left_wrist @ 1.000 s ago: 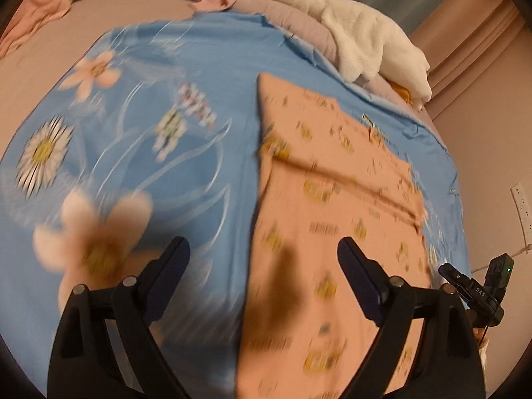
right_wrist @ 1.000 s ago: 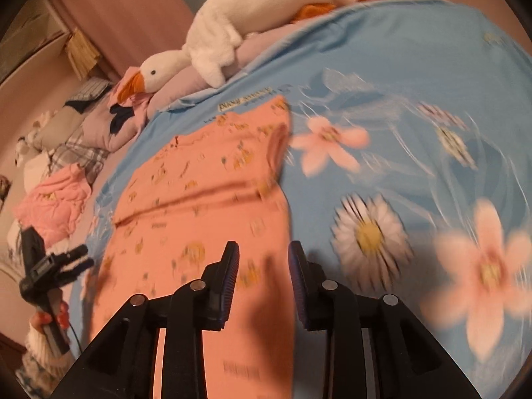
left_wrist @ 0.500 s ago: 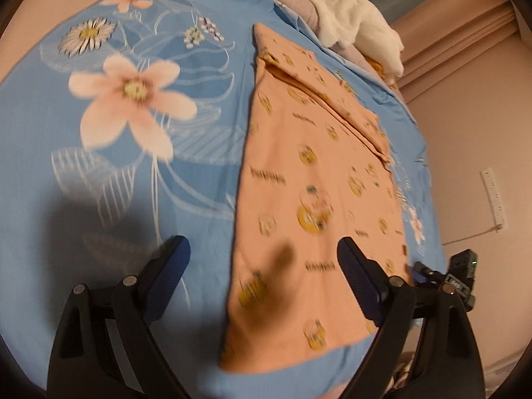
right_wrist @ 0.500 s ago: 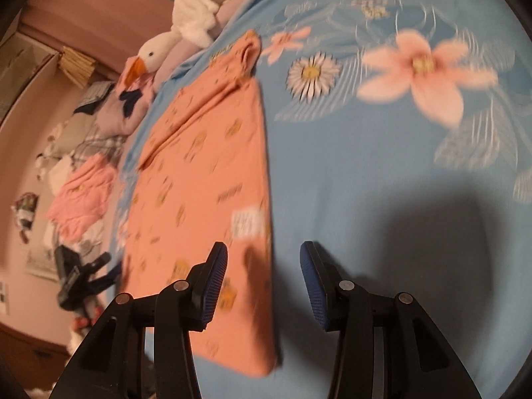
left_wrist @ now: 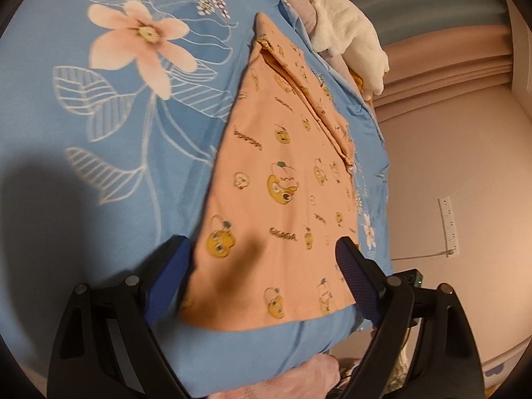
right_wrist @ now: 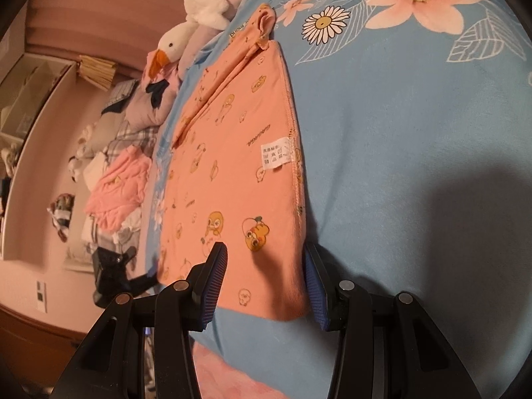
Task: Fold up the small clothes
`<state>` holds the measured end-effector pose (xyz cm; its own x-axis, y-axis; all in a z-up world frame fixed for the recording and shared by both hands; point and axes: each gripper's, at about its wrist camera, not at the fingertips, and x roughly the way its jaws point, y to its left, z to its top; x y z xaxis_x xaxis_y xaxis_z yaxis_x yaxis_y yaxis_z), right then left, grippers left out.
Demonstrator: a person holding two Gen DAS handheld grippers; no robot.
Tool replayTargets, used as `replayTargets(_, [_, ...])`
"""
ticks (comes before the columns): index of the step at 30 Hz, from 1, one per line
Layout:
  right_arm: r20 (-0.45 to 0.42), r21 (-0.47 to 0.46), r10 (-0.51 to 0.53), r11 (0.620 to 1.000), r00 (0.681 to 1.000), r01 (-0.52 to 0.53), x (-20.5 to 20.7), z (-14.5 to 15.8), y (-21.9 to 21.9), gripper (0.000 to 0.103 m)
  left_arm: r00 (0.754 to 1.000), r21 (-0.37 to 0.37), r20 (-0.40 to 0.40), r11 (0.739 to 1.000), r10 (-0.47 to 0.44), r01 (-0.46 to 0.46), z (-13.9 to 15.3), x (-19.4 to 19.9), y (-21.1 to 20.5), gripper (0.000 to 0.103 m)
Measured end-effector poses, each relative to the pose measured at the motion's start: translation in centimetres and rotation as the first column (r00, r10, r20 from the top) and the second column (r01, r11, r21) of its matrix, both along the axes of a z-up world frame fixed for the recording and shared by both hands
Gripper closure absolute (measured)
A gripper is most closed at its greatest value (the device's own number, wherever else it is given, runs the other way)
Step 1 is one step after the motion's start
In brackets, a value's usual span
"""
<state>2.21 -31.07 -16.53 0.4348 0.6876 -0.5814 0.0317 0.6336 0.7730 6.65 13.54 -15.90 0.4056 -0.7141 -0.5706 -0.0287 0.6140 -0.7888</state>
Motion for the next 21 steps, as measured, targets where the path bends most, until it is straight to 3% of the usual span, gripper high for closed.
replayTargets(7, [0.014,0.023,0.01,1.0,1.0,-0.011,1.5,-0.3,0.1,0.057,0.998,0.008,0.009,0.998,-0.069,0.069,-0.3,1.9,-2.2,0.018])
replayTargets(14, [0.022,0.036,0.026,0.999,0.999,-0.026,3.0,-0.4,0.3,0.057,0.995,0.01,0.022,0.995,-0.098,0.098,-0.6,2.3,-3.1,0.027])
replayTargets(16, [0.026,0.016,0.048,0.999,0.999,-0.048,3.0,-0.2,0.4,0.057,0.995,0.031,0.011,0.995,-0.096,0.096,-0.7,2.3,-2.9,0.042])
replayTargets(18, [0.021,-0.011,0.074,0.997,0.997,-0.074,2.7,0.0,0.6,0.06,0.996,0.062,-0.011,0.994,-0.091,0.092,-1.1,2.0,-2.2,0.071])
replayTargets(21, [0.019,-0.051,0.1,0.994,0.995,-0.099,2.1,0.2,0.7,0.067,0.996,0.072,-0.06,0.994,-0.073,0.077,-1.9,1.7,-1.3,0.098])
